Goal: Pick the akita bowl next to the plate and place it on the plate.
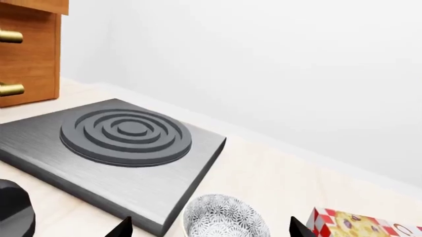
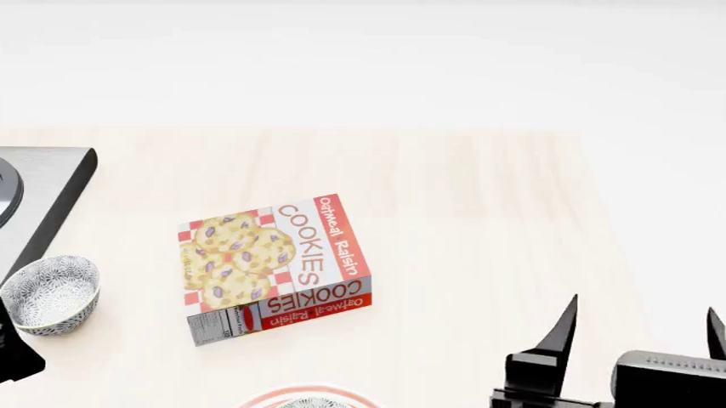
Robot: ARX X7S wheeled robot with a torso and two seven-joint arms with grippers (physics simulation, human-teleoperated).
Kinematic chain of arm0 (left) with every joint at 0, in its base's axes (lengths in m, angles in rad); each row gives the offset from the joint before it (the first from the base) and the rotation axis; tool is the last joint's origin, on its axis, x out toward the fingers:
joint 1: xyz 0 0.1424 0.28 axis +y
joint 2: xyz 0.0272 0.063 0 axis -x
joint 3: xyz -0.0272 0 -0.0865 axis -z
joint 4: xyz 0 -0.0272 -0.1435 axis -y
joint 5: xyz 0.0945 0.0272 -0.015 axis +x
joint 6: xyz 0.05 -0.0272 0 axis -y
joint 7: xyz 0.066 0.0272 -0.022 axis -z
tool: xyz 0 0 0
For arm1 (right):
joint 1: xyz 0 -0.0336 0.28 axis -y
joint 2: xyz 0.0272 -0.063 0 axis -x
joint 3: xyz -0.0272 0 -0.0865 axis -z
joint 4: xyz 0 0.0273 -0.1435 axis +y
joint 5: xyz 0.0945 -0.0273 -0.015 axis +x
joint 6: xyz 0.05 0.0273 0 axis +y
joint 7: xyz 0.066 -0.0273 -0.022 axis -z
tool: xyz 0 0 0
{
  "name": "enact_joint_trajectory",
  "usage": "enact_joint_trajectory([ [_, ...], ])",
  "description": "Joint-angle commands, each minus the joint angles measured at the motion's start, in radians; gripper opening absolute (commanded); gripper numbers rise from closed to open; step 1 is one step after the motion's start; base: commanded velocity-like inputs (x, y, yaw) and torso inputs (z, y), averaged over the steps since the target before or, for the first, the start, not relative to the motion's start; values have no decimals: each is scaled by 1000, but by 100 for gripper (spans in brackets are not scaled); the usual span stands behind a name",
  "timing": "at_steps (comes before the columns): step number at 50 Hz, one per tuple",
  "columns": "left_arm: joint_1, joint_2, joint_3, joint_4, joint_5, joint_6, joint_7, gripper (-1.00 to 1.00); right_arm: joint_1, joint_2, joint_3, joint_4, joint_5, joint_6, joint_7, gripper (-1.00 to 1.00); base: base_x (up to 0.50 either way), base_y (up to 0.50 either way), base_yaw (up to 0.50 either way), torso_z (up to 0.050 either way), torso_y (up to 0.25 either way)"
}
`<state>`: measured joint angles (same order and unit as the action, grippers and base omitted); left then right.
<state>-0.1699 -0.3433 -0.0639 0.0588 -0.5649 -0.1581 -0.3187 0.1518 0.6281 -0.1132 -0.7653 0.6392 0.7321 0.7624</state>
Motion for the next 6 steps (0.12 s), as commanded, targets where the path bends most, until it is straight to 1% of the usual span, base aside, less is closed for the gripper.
enact_joint_trajectory([
  [1, 5, -7, -7, 25, -15, -10, -9, 100, -34, 27, 68, -62, 34, 12, 34, 100, 0, 0, 0, 0, 0],
  [6, 4, -11, -7, 37, -16, -14, -15, 100, -48, 37, 92, -80, 48, 12, 40, 100, 0, 0, 0, 0, 0],
])
